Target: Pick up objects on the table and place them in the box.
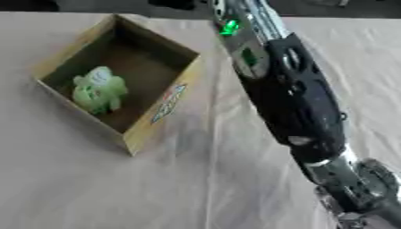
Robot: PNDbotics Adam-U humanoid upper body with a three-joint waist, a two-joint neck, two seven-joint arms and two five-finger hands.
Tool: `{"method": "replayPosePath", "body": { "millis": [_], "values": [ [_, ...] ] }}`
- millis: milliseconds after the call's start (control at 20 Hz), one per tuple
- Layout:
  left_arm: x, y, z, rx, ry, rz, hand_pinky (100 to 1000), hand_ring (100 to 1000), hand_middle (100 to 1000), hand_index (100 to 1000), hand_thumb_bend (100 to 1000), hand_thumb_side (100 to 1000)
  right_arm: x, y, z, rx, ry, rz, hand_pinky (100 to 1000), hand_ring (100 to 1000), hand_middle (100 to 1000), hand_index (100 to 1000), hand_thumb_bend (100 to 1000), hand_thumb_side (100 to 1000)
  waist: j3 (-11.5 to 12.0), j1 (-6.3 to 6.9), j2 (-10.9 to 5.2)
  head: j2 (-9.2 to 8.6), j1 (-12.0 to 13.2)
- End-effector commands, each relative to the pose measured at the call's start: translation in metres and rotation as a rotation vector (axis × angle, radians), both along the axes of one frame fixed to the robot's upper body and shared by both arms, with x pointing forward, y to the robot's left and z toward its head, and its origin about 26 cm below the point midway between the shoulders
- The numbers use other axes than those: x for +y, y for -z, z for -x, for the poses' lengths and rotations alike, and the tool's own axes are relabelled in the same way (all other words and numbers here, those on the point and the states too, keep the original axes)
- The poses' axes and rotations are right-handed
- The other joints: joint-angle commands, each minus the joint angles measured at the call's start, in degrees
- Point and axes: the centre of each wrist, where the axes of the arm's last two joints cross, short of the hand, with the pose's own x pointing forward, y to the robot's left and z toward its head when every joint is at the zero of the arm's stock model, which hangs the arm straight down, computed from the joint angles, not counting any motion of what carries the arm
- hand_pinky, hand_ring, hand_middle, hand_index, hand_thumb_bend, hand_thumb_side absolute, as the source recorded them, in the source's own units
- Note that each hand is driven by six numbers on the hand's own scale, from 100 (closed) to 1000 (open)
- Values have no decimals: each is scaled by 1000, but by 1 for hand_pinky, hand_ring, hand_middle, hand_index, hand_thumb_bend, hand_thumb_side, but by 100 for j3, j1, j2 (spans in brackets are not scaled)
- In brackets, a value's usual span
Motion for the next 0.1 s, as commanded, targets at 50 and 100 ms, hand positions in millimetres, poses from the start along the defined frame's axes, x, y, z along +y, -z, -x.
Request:
{"method": "replayPosePath", "body": {
  "millis": [50, 100],
  "values": [
    [3, -6, 2, -26, -15, -5, 299, 575, 676, 778, 100, 707, -19, -15, 21, -102, 7, -50, 863, 862, 762, 924, 100, 795, -17, 34, -128, -13, 69],
    [3, -6, 2, -27, -18, -5, 298, 575, 676, 778, 100, 707, -24, -13, 26, -115, 10, -69, 861, 859, 759, 921, 100, 791, -32, 41, -124, -17, 96]
  ]
}}
